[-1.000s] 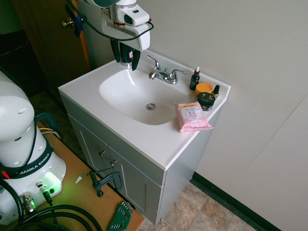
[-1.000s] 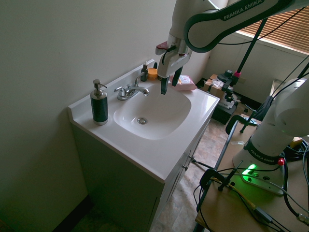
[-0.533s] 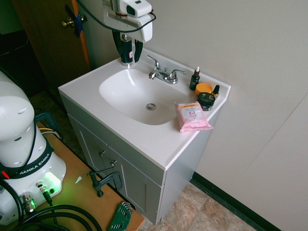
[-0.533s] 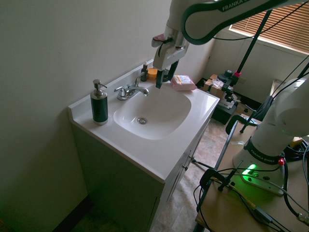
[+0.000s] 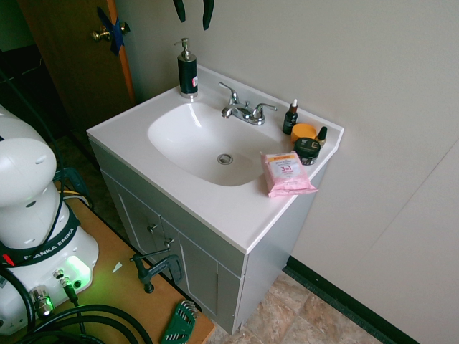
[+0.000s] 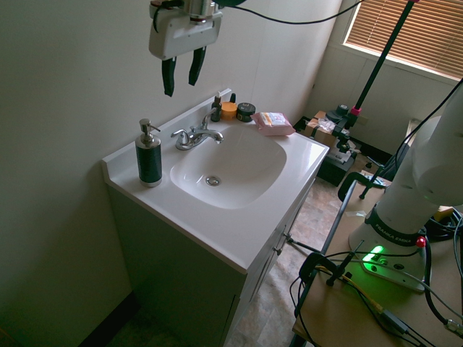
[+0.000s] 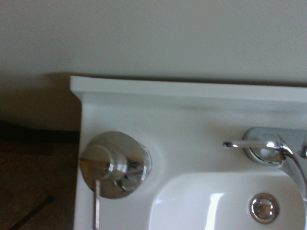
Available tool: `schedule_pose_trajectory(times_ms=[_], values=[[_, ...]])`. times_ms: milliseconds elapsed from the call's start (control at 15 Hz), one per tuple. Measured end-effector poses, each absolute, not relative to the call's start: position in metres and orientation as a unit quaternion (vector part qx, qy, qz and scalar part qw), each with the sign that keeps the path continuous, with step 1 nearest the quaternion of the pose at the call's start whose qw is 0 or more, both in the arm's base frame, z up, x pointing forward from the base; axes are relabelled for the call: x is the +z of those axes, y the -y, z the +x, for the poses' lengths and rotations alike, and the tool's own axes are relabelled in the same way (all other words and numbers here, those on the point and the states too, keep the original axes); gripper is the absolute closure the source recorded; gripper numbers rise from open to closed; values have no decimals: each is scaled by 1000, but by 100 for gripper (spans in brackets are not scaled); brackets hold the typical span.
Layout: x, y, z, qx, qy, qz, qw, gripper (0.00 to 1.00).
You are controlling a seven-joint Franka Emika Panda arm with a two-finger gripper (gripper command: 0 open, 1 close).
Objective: Push the sanitizer
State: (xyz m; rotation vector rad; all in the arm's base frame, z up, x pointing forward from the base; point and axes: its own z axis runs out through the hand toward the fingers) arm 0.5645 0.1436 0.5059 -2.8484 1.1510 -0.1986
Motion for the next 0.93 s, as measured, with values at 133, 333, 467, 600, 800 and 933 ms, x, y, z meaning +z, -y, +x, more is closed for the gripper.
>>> schedule_pose_trajectory(times_ms=[133,333,467,600,800,933], values=[[512,-163,576,-63,-368,-927,30,100],[514,-178,588,-59,-364,-929,29,100],[509,-186,594,-59,-362,-930,25,100],[504,-190,599,-57,-361,-930,23,100],[504,-190,602,-56,-362,-930,22,100],[504,-193,601,-54,-359,-932,19,100]])
